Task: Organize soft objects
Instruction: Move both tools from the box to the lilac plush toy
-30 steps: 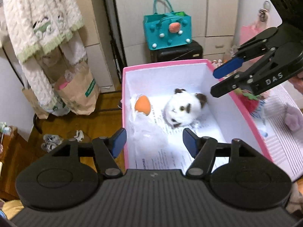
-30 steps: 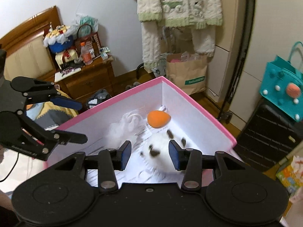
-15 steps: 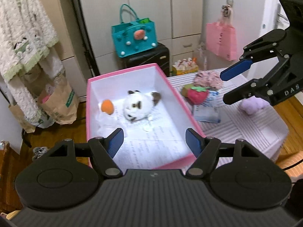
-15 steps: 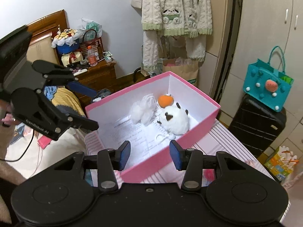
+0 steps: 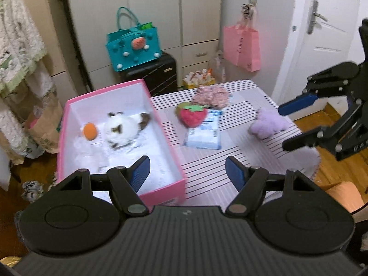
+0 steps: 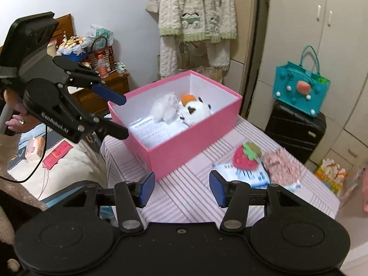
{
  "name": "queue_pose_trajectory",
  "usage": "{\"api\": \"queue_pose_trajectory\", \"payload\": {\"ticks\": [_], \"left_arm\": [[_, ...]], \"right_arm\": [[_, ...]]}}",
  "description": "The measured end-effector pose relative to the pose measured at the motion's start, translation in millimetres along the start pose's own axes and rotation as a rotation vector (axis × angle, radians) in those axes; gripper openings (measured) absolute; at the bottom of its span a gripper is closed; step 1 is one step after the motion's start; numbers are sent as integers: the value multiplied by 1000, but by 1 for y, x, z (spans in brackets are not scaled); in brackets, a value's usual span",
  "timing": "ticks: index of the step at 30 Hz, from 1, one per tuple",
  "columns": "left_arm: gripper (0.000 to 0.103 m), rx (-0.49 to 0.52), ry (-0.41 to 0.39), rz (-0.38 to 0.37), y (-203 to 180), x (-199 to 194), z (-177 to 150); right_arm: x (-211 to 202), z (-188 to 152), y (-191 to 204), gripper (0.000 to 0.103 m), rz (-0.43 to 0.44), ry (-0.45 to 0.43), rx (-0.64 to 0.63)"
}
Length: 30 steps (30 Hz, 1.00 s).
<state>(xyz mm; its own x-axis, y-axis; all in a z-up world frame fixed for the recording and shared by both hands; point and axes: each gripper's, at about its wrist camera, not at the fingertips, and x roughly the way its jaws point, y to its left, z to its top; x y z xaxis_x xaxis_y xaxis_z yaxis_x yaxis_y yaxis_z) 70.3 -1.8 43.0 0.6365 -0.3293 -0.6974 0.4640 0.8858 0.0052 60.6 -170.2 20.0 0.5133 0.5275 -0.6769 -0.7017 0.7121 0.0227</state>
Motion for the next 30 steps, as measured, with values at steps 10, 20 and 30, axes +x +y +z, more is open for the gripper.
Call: {"api": "queue_pose_trajectory", "payload": {"ticks": [10,20,30], "left_arm": [[72,51,-47,-117,-51,54,3],[74,6,-42,-113,-70,129,4],[72,-68,-30,-253,-96,192,14]], "right_arm": [[-7,-75,-25,75,-77,-33,88],[30,-135,-74,81,-252,-104,255],[50,-165,-120,91,-337,-77,251]]}}
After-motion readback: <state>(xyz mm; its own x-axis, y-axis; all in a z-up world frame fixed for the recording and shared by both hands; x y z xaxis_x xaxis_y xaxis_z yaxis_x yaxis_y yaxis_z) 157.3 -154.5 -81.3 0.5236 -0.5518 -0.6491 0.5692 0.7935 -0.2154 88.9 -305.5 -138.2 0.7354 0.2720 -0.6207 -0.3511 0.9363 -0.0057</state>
